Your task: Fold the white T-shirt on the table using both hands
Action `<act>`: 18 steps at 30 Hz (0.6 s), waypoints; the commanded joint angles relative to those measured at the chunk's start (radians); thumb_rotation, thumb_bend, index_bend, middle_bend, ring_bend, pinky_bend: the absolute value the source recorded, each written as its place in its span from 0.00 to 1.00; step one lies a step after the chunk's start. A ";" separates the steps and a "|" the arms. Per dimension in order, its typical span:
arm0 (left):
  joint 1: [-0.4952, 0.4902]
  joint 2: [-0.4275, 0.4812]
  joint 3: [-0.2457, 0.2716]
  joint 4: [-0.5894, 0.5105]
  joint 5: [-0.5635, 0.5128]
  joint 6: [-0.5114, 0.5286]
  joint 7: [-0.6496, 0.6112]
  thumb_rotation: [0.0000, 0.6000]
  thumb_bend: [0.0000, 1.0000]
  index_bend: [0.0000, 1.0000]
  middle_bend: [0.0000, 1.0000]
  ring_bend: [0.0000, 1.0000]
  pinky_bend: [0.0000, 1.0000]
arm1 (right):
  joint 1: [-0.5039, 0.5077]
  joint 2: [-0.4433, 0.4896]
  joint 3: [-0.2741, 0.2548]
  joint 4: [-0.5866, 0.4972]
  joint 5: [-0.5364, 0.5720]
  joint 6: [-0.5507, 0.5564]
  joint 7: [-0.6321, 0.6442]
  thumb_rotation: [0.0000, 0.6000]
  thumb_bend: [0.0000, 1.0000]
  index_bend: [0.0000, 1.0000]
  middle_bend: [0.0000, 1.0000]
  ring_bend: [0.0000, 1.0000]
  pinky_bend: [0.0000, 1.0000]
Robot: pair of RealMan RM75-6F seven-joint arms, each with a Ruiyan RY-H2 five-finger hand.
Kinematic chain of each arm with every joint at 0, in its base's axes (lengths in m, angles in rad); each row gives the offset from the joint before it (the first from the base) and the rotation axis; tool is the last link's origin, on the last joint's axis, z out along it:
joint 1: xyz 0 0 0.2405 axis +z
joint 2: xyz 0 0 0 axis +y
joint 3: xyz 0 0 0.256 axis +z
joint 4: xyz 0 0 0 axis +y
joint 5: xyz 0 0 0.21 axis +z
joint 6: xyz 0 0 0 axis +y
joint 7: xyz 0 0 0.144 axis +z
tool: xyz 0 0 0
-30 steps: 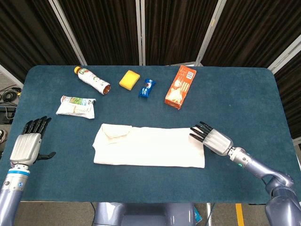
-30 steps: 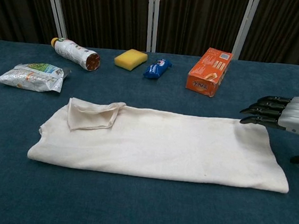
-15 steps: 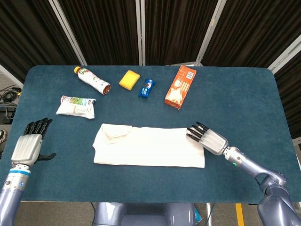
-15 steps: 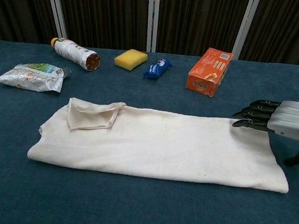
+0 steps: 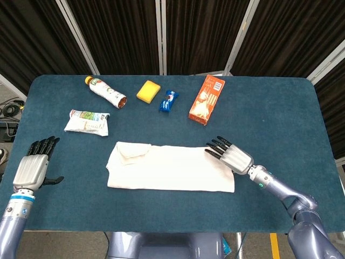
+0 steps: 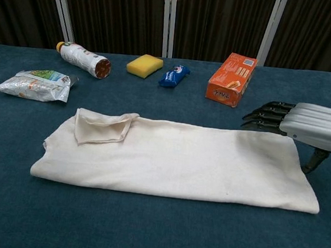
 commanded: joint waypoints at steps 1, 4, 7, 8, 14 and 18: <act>0.004 0.002 -0.002 -0.001 0.003 0.001 -0.002 1.00 0.15 0.00 0.00 0.00 0.00 | 0.005 0.000 0.002 -0.004 0.009 0.009 0.014 1.00 0.00 0.09 0.05 0.00 0.00; 0.007 0.005 -0.004 -0.002 0.006 0.001 -0.005 1.00 0.15 0.00 0.00 0.00 0.00 | 0.009 0.000 -0.002 -0.007 0.011 0.009 0.025 1.00 0.01 0.10 0.06 0.00 0.01; 0.008 0.005 -0.006 -0.002 0.009 -0.002 -0.006 1.00 0.15 0.00 0.00 0.00 0.00 | 0.012 0.000 -0.010 -0.006 0.009 0.003 0.027 1.00 0.05 0.14 0.06 0.00 0.03; 0.008 0.005 -0.007 -0.003 0.010 -0.004 -0.006 1.00 0.15 0.00 0.00 0.00 0.00 | 0.013 0.000 -0.014 -0.006 0.008 0.000 0.027 1.00 0.08 0.16 0.06 0.00 0.03; 0.010 0.005 -0.009 -0.002 0.017 -0.009 -0.006 1.00 0.15 0.00 0.00 0.00 0.00 | 0.017 0.001 -0.038 -0.004 -0.004 -0.018 0.021 1.00 0.25 0.29 0.06 0.00 0.05; 0.014 0.006 -0.013 -0.001 0.015 -0.009 -0.008 1.00 0.15 0.00 0.00 0.00 0.00 | 0.020 -0.001 -0.039 -0.009 0.001 -0.013 0.021 1.00 0.37 0.41 0.06 0.00 0.06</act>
